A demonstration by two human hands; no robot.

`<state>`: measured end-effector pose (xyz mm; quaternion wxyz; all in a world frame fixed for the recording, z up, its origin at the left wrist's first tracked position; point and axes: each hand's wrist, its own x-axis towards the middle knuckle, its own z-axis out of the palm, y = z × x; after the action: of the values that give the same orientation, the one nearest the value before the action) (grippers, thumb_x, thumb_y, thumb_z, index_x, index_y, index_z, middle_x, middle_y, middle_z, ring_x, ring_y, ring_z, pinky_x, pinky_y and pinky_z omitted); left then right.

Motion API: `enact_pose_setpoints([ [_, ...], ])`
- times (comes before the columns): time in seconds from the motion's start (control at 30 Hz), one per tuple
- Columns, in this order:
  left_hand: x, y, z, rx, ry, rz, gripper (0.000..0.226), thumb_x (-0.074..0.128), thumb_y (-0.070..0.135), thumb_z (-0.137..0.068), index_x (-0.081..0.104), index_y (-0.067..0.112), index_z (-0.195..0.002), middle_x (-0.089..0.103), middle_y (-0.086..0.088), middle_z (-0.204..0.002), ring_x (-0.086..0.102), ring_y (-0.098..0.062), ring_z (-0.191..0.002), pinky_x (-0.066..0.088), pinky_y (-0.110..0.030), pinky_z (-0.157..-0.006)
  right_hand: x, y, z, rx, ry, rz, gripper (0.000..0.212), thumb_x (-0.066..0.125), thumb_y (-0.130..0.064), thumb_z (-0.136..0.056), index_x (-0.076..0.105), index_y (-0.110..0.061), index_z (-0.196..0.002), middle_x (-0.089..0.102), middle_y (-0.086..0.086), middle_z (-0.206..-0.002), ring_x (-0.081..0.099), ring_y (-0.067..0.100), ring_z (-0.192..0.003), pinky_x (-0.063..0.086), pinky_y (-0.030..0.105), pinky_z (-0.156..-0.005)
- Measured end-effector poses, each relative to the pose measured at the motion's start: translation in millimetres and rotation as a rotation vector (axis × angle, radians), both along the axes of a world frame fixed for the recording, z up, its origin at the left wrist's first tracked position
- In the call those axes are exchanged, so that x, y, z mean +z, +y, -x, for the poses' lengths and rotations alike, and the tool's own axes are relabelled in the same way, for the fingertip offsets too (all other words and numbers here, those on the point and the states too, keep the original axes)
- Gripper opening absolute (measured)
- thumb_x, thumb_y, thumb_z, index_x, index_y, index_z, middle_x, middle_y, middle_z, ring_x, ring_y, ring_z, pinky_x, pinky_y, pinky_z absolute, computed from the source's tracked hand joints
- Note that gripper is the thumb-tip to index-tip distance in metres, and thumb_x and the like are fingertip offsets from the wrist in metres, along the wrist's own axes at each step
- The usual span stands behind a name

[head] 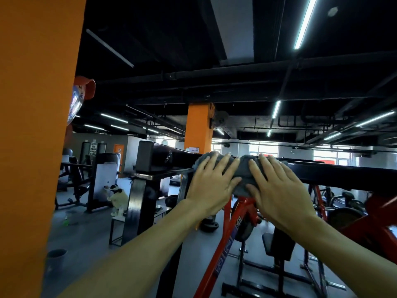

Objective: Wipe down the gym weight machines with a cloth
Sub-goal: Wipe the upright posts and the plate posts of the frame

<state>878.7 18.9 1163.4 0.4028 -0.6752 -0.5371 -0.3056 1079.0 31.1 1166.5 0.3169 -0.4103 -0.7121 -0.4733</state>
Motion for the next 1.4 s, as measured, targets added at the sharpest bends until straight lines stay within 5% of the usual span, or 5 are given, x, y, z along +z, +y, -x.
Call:
enact_pose_setpoints([
  [0.3,17,-13,48,0.244,-0.098,0.235,0.068,0.014,0.051,-0.105,-0.004,0.018,-0.162,0.001,-0.019,-0.168,0.001,-0.04,-0.155,0.007,-0.054,-0.126,10,-3,94,-0.055,-0.03,0.102,0.085,0.063,-0.037,-0.095,0.015,-0.005,-0.158,0.015,0.021,-0.164,0.017,0.037,-0.151,0.024,0.059,-0.121],
  [0.53,15,-7,65,0.359,-0.077,0.202,0.066,0.031,0.032,-0.112,-0.007,0.008,-0.16,0.005,-0.033,-0.164,0.007,-0.054,-0.15,0.012,-0.063,-0.123,6,20,124,0.037,-0.026,-0.086,0.05,0.06,-0.022,-0.096,0.05,0.001,-0.139,0.058,0.018,-0.129,0.055,0.034,-0.122,0.045,0.053,-0.109],
  [0.77,-2,0,34,0.209,0.096,-0.049,0.058,0.056,0.02,-0.094,0.046,0.003,-0.149,0.052,-0.034,-0.141,0.05,-0.057,-0.127,0.043,-0.072,-0.1,-6,33,64,0.075,-0.022,-0.275,0.041,0.044,-0.012,-0.102,0.054,0.005,-0.138,0.06,0.024,-0.136,0.059,0.034,-0.128,0.046,0.044,-0.111],
  [0.97,0,2,-40,0.137,0.171,-0.135,0.069,0.078,0.009,-0.077,0.055,0.002,-0.142,0.058,-0.032,-0.135,0.056,-0.051,-0.125,0.047,-0.067,-0.099,-5,25,-20,0.05,-0.029,-0.276,0.042,0.032,-0.011,-0.105,0.059,0.007,-0.132,0.063,0.025,-0.132,0.063,0.034,-0.123,0.05,0.045,-0.106],
  [1.4,12,13,-246,-0.202,0.245,-0.106,0.066,0.083,0.011,-0.078,0.059,0.002,-0.138,0.062,-0.024,-0.134,0.06,-0.036,-0.128,0.048,-0.049,-0.108,-6,-10,-241,-0.194,0.063,-0.13,0.074,0.086,-0.003,-0.071,0.054,0.009,-0.137,0.059,0.028,-0.136,0.06,0.039,-0.125,0.042,0.049,-0.109],
])
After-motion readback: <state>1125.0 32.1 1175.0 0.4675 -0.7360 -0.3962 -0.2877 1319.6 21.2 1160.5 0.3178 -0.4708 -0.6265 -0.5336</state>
